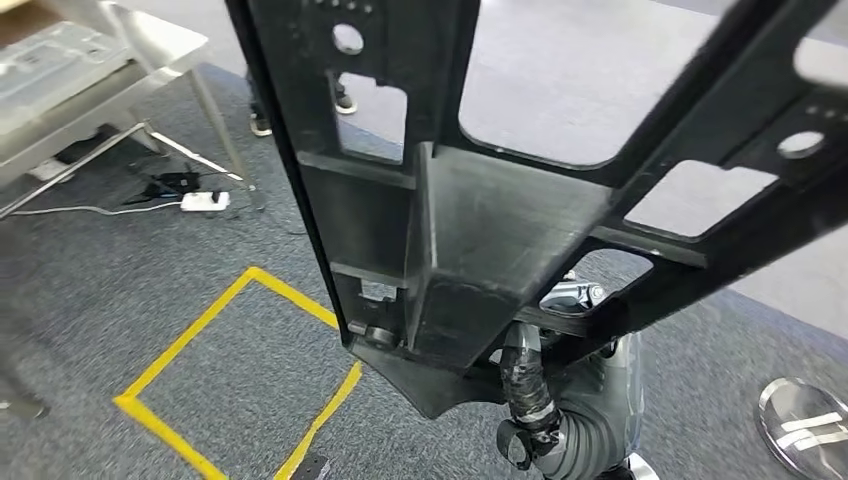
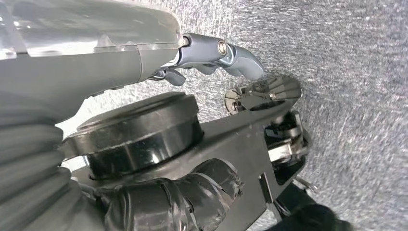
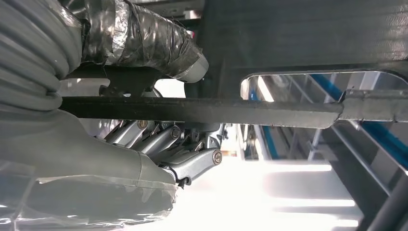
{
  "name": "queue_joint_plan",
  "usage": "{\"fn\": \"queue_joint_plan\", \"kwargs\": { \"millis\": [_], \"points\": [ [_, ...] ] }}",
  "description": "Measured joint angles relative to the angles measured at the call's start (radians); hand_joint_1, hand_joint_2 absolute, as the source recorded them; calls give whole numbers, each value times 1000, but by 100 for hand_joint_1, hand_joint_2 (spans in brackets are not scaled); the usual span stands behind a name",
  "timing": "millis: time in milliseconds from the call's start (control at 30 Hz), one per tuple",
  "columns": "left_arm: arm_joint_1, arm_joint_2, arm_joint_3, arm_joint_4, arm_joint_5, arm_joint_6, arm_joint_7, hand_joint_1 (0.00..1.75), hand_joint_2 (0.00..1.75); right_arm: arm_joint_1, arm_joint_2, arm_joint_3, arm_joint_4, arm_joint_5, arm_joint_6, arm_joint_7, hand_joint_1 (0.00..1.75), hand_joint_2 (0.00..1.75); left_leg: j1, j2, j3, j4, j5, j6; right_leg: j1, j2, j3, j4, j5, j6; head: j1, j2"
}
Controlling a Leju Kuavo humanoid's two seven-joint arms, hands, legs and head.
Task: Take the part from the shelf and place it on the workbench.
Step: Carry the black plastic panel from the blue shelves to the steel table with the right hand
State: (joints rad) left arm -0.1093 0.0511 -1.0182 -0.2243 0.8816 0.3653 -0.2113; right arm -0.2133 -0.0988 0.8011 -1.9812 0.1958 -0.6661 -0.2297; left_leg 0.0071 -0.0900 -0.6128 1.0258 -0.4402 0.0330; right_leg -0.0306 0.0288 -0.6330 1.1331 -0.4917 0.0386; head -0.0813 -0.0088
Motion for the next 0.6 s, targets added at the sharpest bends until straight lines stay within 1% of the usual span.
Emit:
{"fn": "queue_joint_plan", "kwargs": {
  "millis": [33,67,100,133,167,200,233,267,300,333,367,400,433,467,500,533,567,600],
  "points": [
    [-1,0,0,0,0,0,0,0,175,0,0,0,0,-5,2,-1,175,175,-1,-12,-5,8,-4,-5,-4,17,21,-47,15,0,0,0],
    [-1,0,0,0,0,0,-1,0,175,0,0,0,0,-10,4,-3,175,175,-1,-21,-10,13,-6,-11,-5,31,32,-72,18,-1,1,0],
    [-1,0,0,0,0,-1,-1,0,175,0,0,0,1,-15,7,-5,175,175,0,-30,-14,15,-5,-17,-3,35,36,-78,12,-5,1,0],
    [1,1,0,0,-1,-1,-1,0,175,0,0,0,1,-18,10,-8,175,175,2,-39,-19,14,-4,-22,-3,26,37,-78,14,-10,2,0],
    [4,2,0,0,-1,-1,-2,0,175,-2,0,0,1,-20,13,-11,175,175,4,-39,-21,14,-3,-26,-2,16,39,-81,15,-17,2,0],
    [6,2,0,1,0,-1,-2,0,175,-3,1,0,1,-22,15,-14,175,175,3,-24,-26,23,-9,-30,-3,6,42,-83,17,-23,0,0],
    [7,3,0,1,0,-1,-2,0,175,-3,2,0,2,-22,17,-15,175,175,2,1,-40,51,-25,-35,-5,-6,44,-86,17,-29,-3,0],
    [6,4,0,1,0,-1,-2,0,175,-4,2,0,2,-23,17,-16,175,175,0,32,-62,97,-50,-38,-5,-18,47,-88,17,-33,-6,0],
    [3,4,0,1,0,-1,-2,0,175,-3,3,0,2,-23,18,-16,175,175,-1,58,-93,159,-81,-42,-3,-31,48,-88,16,-37,-9,0],
    [1,4,0,1,0,-1,-2,0,175,-3,3,0,2,-23,18,-16,175,175,0,71,-124,221,-107,-44,0,-45,48,-88,14,-40,-10,0],
    [0,4,0,1,0,-2,-2,0,175,-2,3,0,3,-24,18,-16,175,175,1,76,-146,263,-120,-45,2,-58,49,-88,13,-41,-10,0],
    [1,4,0,1,0,-2,-2,0,175,-2,3,0,4,-25,18,-16,175,175,1,79,-151,273,-115,-43,3,-70,49,-88,12,-41,-10,0],
    [2,5,0,1,0,-2,-2,0,175,-3,3,0,5,-25,18,-16,175,175,1,82,-136,246,-94,-40,5,-81,51,-88,10,-41,-10,0],
    [3,5,0,1,0,-1,-2,0,175,-3,3,1,5,-26,18,-16,175,175,0,90,-103,187,-63,-34,7,-92,53,-88,8,-40,-10,0],
    [3,5,0,1,0,-2,-2,0,175,-3,3,1,5,-27,18,-16,175,175,-4,109,-65,117,-38,-26,9,-103,57,-89,6,-39,-10,0],
    [2,6,0,1,0,-1,-1,0,175,-4,3,1,5,-27,18,-16,175,175,-9,126,-34,60,-21,-19,11,-112,61,-90,4,-37,-9,0],
    [0,6,0,2,0,-1,0,0,175,-4,3,1,5,-28,19,-16,175,175,-14,139,-13,22,-13,-13,13,-121,65,-92,2,-32,-9,0],
    [-1,6,0,2,0,-2,1,0,175,-5,3,1,5,-29,19,-16,175,175,-18,144,-7,8,-15,-8,13,-128,68,-95,1,-27,-9,0]
  ]
}}
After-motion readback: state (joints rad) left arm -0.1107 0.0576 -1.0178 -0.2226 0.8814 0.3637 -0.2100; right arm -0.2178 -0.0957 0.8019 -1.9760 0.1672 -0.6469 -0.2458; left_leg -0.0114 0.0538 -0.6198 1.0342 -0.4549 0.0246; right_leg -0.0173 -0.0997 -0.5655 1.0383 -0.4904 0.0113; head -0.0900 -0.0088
